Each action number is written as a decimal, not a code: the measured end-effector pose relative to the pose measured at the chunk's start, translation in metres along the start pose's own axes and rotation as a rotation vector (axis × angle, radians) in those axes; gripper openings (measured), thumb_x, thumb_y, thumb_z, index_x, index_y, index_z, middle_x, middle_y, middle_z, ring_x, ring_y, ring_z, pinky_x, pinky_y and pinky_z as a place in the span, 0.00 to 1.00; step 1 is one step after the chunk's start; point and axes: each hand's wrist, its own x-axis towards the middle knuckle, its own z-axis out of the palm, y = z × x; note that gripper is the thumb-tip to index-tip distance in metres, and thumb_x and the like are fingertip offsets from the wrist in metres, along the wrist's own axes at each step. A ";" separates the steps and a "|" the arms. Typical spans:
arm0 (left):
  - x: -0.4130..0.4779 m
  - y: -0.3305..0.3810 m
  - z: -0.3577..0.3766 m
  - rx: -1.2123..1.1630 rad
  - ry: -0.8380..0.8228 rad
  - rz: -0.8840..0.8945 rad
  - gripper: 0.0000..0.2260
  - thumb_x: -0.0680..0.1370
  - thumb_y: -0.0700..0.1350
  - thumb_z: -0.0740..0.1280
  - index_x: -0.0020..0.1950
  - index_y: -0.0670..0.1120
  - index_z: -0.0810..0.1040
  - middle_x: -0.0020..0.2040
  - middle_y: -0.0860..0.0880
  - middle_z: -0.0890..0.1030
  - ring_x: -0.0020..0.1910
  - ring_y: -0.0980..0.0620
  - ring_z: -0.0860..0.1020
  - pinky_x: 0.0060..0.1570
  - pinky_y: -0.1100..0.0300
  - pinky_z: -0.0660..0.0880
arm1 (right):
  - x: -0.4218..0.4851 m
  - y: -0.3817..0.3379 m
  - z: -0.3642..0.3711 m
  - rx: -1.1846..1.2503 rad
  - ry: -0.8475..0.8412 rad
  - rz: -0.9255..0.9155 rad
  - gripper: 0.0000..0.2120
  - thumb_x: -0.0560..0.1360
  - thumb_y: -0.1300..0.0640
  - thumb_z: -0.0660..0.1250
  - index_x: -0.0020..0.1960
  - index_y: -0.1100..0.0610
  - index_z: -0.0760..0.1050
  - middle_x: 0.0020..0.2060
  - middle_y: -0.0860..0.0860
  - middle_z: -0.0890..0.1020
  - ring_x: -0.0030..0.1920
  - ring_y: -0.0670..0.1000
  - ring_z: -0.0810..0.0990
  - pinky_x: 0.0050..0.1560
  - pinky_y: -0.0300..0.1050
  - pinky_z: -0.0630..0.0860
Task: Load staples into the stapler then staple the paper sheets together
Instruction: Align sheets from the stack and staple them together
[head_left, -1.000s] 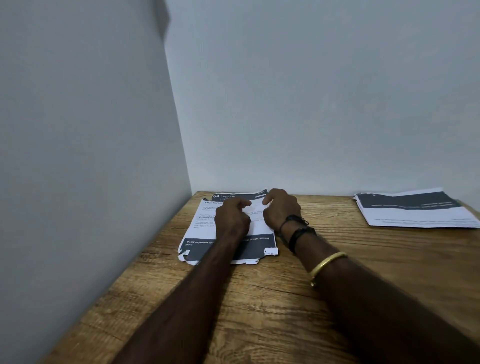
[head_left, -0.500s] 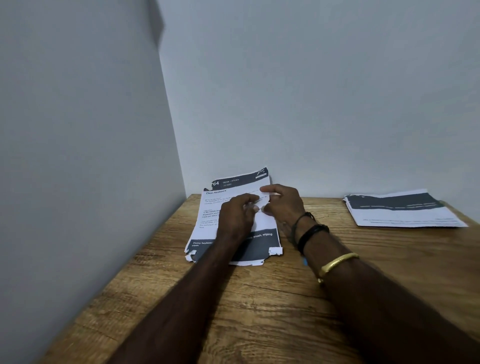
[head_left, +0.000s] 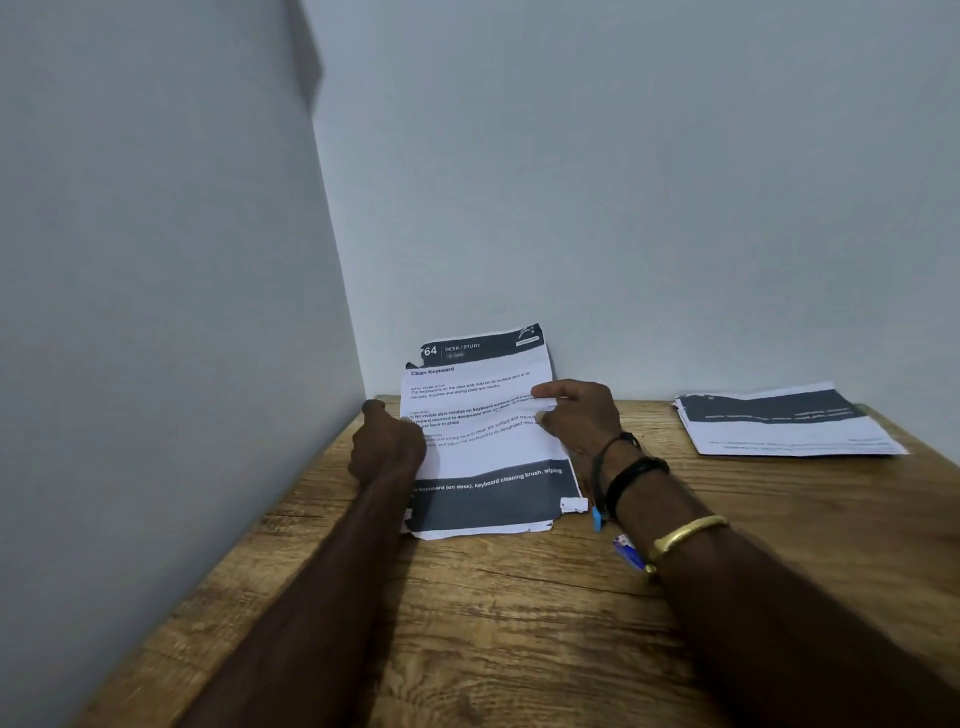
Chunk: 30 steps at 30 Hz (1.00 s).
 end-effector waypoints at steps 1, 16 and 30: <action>0.002 -0.001 0.000 -0.037 -0.001 -0.009 0.19 0.81 0.46 0.64 0.71 0.45 0.69 0.65 0.38 0.78 0.65 0.36 0.76 0.64 0.46 0.71 | 0.000 0.001 0.000 0.001 0.005 0.002 0.15 0.68 0.68 0.75 0.49 0.51 0.86 0.42 0.50 0.83 0.44 0.49 0.80 0.44 0.32 0.71; -0.001 -0.002 0.006 -0.166 0.046 -0.054 0.12 0.80 0.42 0.62 0.63 0.46 0.70 0.60 0.38 0.80 0.61 0.36 0.78 0.59 0.49 0.72 | -0.005 0.004 -0.011 -0.076 0.069 0.038 0.10 0.70 0.63 0.77 0.50 0.55 0.87 0.51 0.53 0.87 0.56 0.54 0.83 0.56 0.41 0.77; -0.050 0.054 0.020 0.159 -0.030 0.730 0.09 0.78 0.52 0.68 0.56 0.56 0.86 0.66 0.51 0.80 0.70 0.48 0.70 0.64 0.49 0.64 | -0.019 -0.010 -0.004 -0.140 0.138 -0.195 0.04 0.71 0.58 0.76 0.41 0.50 0.85 0.43 0.46 0.86 0.48 0.45 0.79 0.39 0.29 0.67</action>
